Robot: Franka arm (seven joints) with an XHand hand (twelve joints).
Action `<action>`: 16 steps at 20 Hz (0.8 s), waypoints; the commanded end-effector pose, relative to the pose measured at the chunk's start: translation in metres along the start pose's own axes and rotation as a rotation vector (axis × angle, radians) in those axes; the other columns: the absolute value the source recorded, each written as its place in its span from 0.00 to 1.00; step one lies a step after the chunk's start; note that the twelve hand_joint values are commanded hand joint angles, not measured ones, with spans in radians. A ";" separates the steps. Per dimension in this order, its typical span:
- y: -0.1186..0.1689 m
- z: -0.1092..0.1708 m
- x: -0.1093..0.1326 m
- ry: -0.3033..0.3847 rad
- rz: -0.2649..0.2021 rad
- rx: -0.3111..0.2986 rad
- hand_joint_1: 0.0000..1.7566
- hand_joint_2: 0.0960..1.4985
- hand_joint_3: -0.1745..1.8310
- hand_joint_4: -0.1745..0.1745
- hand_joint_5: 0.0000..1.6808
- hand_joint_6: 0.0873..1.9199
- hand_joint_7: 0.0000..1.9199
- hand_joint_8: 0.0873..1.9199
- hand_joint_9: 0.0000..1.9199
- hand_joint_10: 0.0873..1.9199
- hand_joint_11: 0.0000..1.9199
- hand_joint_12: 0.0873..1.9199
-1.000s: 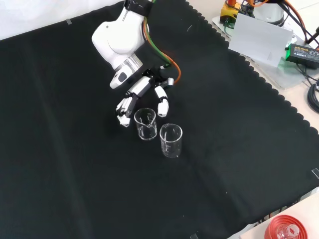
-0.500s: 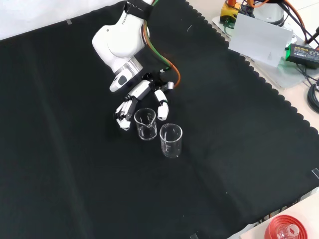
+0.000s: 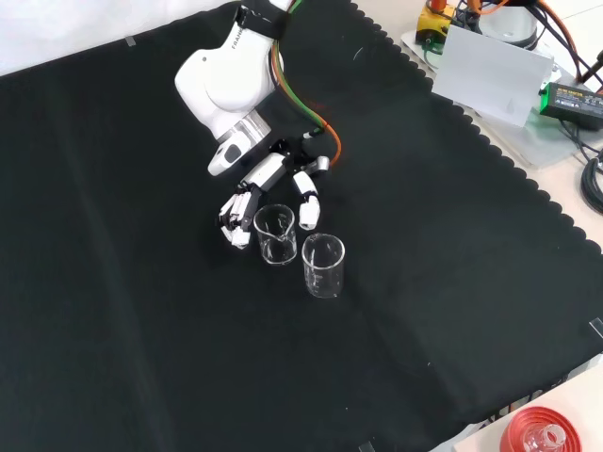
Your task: Pick up the beaker on the right.
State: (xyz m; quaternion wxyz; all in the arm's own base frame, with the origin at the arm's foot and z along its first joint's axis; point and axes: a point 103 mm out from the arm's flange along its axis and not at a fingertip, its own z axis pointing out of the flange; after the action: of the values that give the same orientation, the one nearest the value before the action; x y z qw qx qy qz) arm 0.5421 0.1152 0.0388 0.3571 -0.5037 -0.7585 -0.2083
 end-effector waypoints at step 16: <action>0.005 0.009 0.005 0.010 -0.001 -0.030 0.49 0.31 0.38 0.36 0.31 0.00 0.22 0.30 0.24 0.30 0.00 0.65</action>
State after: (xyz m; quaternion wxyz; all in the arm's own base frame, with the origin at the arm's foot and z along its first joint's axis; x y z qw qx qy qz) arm 0.5425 0.1210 0.0364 0.3534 -0.5067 -0.7561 -0.2160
